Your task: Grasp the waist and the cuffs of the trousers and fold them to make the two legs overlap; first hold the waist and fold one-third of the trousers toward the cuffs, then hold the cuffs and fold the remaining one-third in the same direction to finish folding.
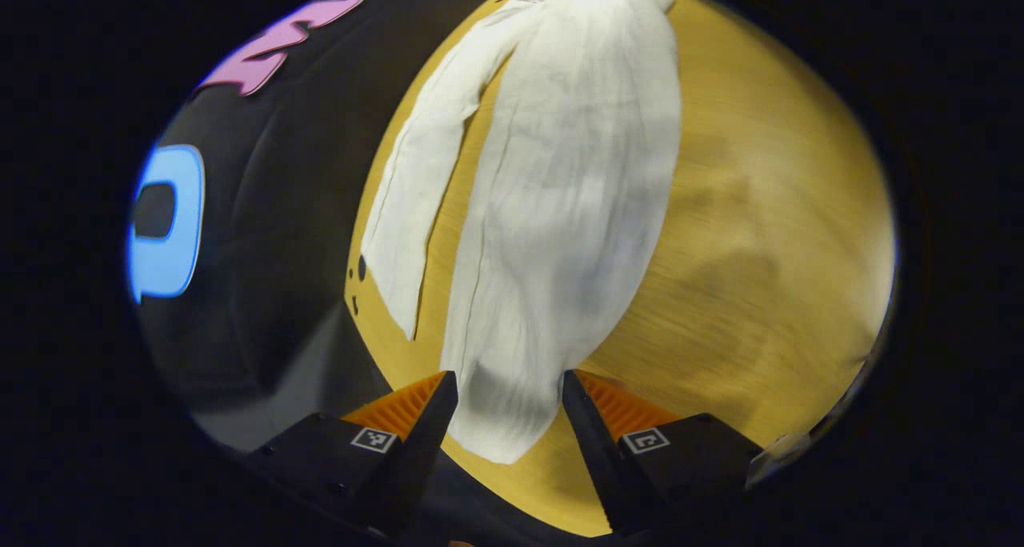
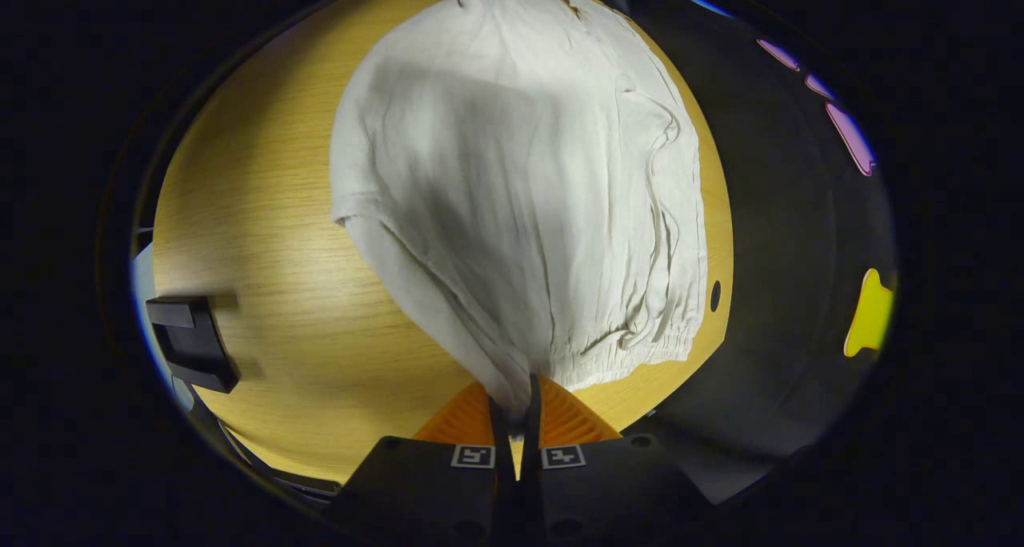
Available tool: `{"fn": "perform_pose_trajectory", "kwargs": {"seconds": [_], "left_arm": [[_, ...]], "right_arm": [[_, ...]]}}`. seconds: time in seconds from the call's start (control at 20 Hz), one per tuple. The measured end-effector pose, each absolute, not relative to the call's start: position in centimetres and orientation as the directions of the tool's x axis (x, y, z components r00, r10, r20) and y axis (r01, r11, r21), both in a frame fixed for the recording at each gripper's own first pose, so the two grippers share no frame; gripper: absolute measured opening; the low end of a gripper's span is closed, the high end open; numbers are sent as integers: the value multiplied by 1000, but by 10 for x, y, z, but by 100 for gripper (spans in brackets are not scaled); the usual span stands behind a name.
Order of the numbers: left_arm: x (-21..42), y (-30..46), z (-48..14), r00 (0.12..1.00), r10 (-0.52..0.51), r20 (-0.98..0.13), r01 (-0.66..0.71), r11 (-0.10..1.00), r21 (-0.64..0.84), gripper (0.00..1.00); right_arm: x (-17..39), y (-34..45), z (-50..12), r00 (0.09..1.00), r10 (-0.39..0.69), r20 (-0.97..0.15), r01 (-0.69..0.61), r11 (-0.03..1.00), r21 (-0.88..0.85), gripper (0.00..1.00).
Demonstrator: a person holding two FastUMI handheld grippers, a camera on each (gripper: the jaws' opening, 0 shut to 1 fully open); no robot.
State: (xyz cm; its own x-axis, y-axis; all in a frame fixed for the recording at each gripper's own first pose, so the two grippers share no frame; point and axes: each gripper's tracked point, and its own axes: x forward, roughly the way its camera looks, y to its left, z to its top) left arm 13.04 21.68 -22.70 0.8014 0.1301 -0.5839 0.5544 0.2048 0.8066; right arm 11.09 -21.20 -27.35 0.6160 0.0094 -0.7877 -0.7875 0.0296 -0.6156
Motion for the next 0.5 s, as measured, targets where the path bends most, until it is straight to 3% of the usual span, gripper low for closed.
{"fn": "perform_pose_trajectory", "kwargs": {"seconds": [0.15, 0.25, 0.3, 0.5], "left_arm": [[135, 217, -231, 753, 140, -643, 633, 108, 766, 72], [139, 213, -235, 724, 144, -675, 667, 104, 738, 62], [137, 210, -237, 715, 143, -684, 674, 115, 729, 46], [138, 212, -243, 700, 147, -699, 680, 162, 715, 12]], "right_arm": [[110, -211, -273, 633, 5, -774, -774, -3, -633, 6], [110, -210, -272, 655, 3, -756, -755, -55, -654, 6], [110, -210, -272, 664, 6, -748, -745, -74, -663, 6], [110, -211, -272, 663, 6, -748, -747, -46, -663, 6]]}}
